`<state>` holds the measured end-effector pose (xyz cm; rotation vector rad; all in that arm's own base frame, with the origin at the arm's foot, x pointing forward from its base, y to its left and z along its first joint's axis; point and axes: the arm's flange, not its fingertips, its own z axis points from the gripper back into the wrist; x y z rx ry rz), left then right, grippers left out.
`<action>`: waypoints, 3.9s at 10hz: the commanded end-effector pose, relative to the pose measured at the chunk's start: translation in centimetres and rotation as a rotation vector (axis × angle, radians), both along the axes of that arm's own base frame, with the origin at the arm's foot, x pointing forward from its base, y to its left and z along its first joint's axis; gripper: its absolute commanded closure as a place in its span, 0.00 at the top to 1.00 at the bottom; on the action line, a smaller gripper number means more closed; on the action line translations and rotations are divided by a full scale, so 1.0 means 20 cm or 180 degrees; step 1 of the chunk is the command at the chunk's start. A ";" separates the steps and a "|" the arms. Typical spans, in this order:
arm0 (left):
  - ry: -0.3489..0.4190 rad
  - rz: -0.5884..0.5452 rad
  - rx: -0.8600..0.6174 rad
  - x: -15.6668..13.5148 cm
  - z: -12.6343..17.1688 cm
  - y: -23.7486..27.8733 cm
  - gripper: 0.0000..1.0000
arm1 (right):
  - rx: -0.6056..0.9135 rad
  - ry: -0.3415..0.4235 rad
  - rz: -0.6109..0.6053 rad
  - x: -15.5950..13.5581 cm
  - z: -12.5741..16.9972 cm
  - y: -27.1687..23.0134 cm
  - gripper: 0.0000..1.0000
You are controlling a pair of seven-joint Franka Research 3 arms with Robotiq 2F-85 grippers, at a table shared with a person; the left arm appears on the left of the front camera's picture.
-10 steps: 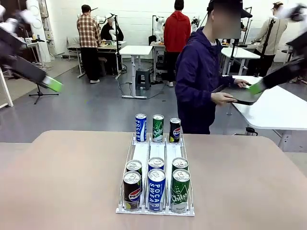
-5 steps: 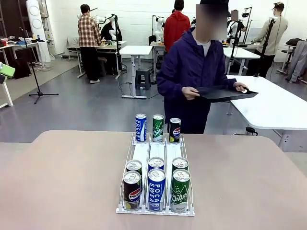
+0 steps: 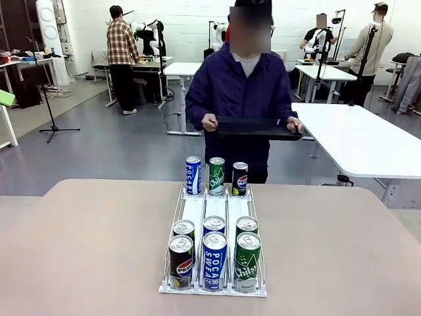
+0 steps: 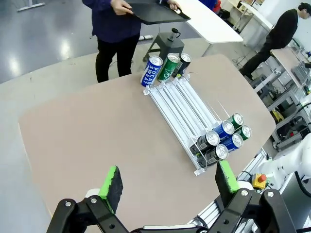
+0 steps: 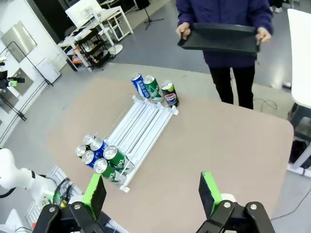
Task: Retrieve and hand over the desired beverage to the person.
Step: Pick up a can of the same type that the person held from the Automatic Can Dispenser.
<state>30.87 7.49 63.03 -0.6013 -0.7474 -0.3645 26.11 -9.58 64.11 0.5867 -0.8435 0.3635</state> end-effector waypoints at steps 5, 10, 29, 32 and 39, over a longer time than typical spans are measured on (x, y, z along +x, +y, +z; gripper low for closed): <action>-0.0017 -0.0071 -0.0021 0.01 0.01 0.00 1.00 | 0.0023 -0.0092 0.0036 -0.04 0.02 -0.01 1.00; -0.0017 -0.0071 -0.0021 0.01 0.01 0.00 1.00 | 0.0023 -0.0092 0.0036 -0.04 0.02 -0.01 1.00; -0.0017 -0.0071 -0.0021 0.01 0.01 0.00 1.00 | 0.0023 -0.0092 0.0036 -0.04 0.02 -0.01 1.00; -0.0017 -0.0071 -0.0021 0.01 0.01 0.00 1.00 | 0.0023 -0.0092 0.0036 -0.04 0.02 -0.01 1.00; -0.0017 -0.0071 -0.0021 0.01 0.01 0.00 1.00 | 0.0023 -0.0092 0.0036 -0.04 0.02 -0.01 1.00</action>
